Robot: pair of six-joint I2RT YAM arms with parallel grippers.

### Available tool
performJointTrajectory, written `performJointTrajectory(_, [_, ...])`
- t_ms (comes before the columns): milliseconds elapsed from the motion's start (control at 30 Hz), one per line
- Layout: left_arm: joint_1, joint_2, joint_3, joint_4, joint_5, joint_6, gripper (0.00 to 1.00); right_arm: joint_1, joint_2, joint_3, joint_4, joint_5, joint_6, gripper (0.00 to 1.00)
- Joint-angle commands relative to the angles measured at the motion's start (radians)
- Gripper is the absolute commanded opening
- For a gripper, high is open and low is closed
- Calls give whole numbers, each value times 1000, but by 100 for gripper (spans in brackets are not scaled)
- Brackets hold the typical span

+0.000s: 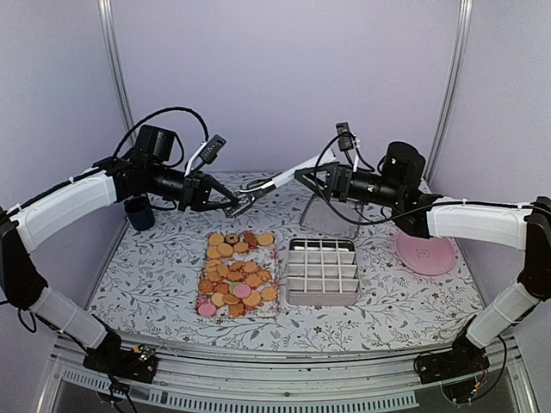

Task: Pack the cookies
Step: Pass from the left arm to the right

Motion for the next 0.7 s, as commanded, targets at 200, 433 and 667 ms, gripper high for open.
performJointTrajectory(200, [7,-20,-2,56,45,-1,0,41,136,92,152,-28,76,88])
performJointTrajectory(433, [14,-18,-2,63,50,-9,0,51,209,112,262,-82,151,80])
performJointTrajectory(667, [25,-19,-11,98,53,-49,0,57,260,67,528,-147,287,84])
